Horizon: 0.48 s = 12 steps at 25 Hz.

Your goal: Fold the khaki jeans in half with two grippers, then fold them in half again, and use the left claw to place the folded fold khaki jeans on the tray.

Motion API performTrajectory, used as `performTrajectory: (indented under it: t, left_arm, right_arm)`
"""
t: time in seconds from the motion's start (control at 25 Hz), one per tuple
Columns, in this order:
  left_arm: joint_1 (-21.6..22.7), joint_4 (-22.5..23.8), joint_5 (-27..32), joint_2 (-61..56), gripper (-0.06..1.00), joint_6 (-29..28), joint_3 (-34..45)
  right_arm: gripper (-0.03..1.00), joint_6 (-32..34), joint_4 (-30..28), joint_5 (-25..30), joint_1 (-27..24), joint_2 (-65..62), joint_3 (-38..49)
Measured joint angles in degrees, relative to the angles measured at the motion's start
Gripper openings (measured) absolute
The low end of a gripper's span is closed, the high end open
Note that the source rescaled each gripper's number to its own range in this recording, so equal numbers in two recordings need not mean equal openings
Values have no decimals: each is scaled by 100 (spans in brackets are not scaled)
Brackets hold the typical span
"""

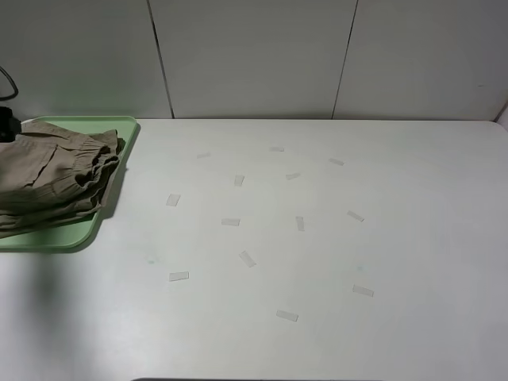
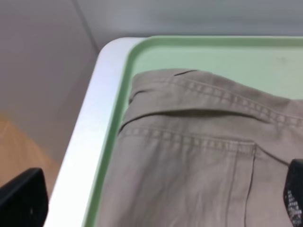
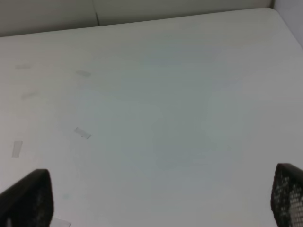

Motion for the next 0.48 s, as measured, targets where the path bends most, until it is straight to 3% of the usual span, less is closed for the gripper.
performTrajectory:
  t: [0.48]
  left_arm:
    - [-135, 10, 2850, -2039, 99, -680, 0]
  right_arm:
    - [100, 0, 0, 0, 0, 0, 0]
